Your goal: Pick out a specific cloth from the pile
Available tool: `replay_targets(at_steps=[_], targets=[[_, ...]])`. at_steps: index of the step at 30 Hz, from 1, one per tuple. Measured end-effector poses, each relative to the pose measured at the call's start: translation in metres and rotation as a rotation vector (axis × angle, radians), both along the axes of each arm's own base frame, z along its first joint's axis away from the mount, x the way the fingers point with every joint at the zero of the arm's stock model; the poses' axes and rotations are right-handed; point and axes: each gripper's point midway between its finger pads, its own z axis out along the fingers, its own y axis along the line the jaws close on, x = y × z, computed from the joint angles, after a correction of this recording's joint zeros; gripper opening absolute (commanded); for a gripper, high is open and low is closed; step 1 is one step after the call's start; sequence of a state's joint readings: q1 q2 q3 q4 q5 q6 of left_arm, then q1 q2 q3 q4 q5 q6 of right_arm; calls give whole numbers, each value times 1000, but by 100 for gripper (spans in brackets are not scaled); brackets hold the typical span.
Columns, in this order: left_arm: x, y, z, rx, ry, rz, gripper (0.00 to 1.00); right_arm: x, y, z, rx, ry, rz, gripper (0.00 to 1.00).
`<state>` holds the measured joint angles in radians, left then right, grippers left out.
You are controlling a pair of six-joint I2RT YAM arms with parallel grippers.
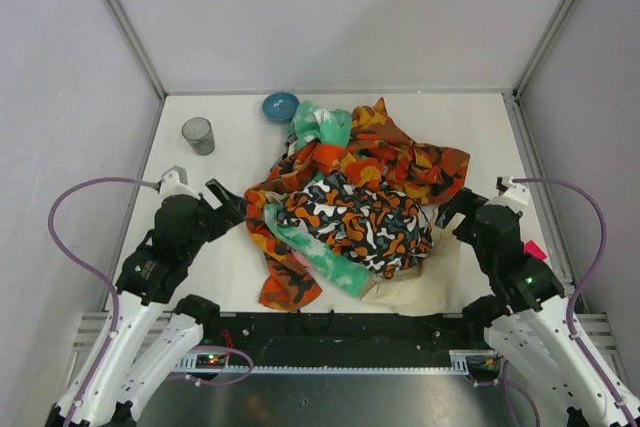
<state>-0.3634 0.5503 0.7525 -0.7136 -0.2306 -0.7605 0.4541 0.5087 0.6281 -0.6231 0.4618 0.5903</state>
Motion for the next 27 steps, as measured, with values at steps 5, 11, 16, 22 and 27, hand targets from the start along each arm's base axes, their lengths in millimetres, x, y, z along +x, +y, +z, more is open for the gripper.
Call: replay_targets(at_steps=[5,11,16,22,27], targets=[[-3,1,-11,1,24,4,100,-3,10,8,10,-34,80,99],[-6,3,-16,-13,25,21,100,-6,36,22,56,-86,238,99],[-6,7,-22,-14,38,50,100,-15,83,42,104,-161,469,99],[-2,10,-40,8,99,93,100,-47,188,30,-33,-95,821,99],[-1,13,-53,18,139,122,100,-74,278,21,-204,-88,967,99]])
